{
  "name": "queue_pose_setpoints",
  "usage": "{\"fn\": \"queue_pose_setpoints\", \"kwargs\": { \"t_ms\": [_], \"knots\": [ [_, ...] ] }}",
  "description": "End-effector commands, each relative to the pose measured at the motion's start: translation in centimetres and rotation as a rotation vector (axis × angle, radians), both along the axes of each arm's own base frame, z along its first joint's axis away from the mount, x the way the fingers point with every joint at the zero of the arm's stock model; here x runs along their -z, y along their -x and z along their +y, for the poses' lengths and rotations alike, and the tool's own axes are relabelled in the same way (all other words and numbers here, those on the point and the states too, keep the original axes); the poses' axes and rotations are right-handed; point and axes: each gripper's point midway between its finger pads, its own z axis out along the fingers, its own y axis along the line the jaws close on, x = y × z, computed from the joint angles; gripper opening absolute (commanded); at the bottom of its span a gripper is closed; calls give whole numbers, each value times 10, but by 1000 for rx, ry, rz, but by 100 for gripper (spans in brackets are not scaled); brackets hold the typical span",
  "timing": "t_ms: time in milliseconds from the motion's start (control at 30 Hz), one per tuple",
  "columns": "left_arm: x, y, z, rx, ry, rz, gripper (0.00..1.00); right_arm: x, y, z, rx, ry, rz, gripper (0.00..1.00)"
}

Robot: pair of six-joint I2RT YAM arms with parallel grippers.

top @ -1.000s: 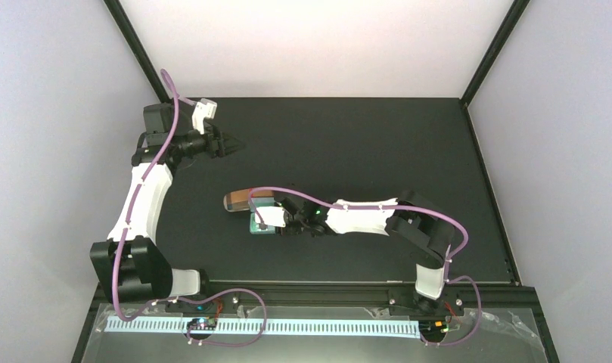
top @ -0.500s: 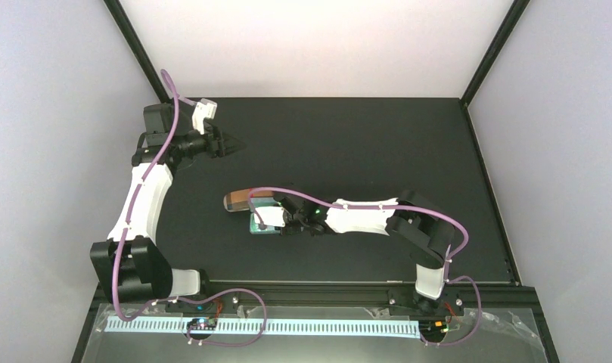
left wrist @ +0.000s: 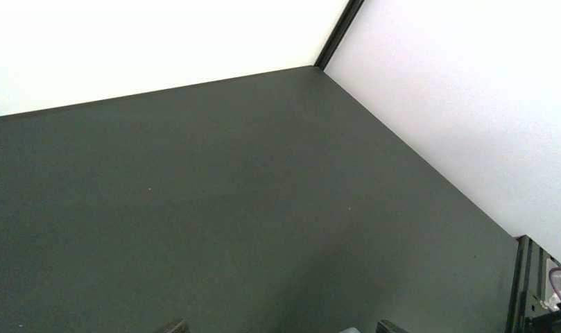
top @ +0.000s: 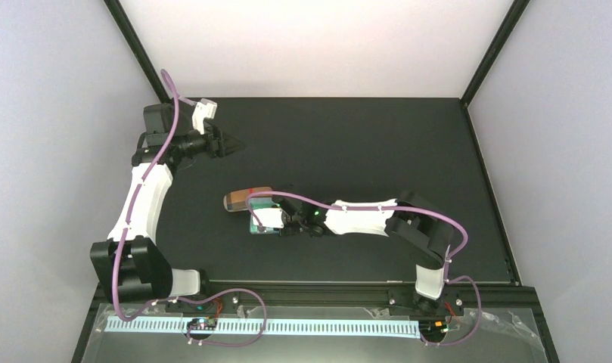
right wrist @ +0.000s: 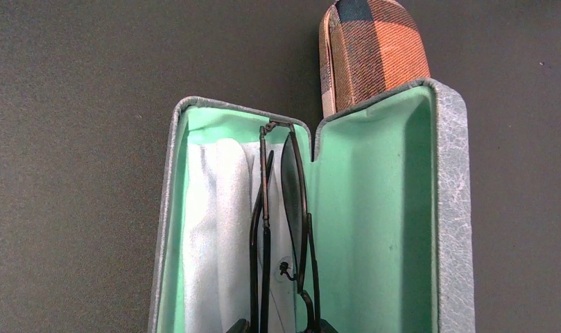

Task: Organize the sunglasses
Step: Place the sunglasses in the sunglasses case.

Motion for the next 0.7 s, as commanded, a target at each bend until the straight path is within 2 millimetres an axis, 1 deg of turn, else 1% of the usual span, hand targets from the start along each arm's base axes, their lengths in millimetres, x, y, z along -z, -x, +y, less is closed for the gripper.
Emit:
{"fn": "queue_pose_setpoints", "kwargs": {
  "t_ms": [0,300,533,667],
  "knots": [
    [-5,-2,2,-4,5,-17,71,-9,-7,12,2,-34,-50,24],
    [-5,-1,2,-1,5,-18,71,1,-2,12,-4,-27,-18,25],
    [-3,-1,2,-2,4,-16,71,1,1,10,-4,-33,1,36],
    [-3,-1,2,-3,5,-15,71,-2,2,9,-3,-38,1,39]
  ]
}}
